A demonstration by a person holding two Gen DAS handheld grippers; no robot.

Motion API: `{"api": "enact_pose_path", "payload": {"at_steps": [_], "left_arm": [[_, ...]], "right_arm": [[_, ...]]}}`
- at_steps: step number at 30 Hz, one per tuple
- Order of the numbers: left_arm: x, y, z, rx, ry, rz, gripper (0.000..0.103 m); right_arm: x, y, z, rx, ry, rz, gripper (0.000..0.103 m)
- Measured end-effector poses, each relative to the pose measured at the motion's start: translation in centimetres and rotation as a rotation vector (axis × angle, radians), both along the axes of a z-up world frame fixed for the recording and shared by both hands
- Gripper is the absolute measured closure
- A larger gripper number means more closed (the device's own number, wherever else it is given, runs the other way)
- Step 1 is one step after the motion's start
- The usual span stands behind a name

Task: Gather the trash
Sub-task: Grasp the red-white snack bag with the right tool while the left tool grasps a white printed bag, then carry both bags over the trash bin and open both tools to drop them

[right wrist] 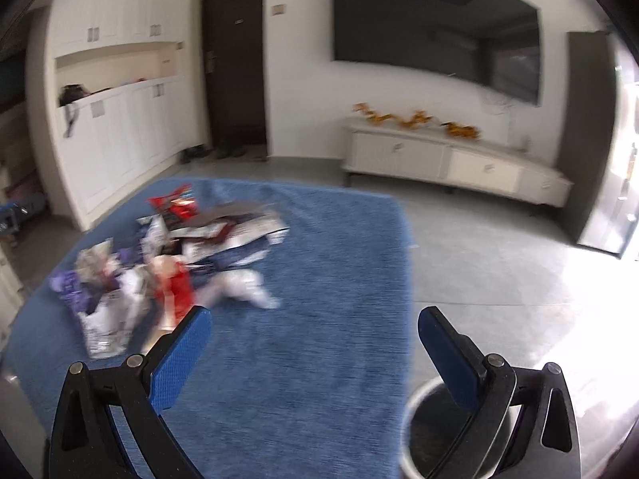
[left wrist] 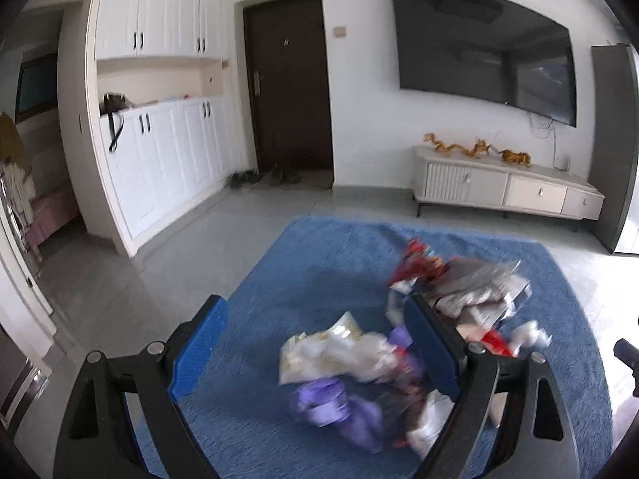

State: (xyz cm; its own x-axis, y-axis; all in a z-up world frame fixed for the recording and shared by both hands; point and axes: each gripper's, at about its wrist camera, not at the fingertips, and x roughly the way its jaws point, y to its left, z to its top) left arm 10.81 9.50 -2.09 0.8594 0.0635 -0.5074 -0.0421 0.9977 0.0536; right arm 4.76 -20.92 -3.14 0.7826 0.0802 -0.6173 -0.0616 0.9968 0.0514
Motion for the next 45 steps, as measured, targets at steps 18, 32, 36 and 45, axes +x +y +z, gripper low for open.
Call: {"api": "enact_pose_path", "payload": {"at_steps": [18, 32, 36, 45], "left_arm": [[0.3, -3.2, -9.1, -0.258, 0.384, -0.439, 0.046], [-0.3, -5.9, -10.5, -0.283, 0.415, -0.590, 0.085], [-0.5, -6.2, -10.5, -0.327, 0.424, -0.581, 0.089], [-2.8, -4.8, -7.3, -0.339, 0.360, -0.513, 0.092]], "right_arm": [[8.1, 8.0, -6.2, 0.271, 0.305, 0.340, 0.049], [6.5, 5.5, -7.1, 0.242, 0.330, 0.395, 0.074], [4.6, 3.6, -7.1, 0.263, 0.324, 0.375, 0.076], [1.5, 0.9, -5.3, 0.347, 0.262, 0.337, 0.082]]}}
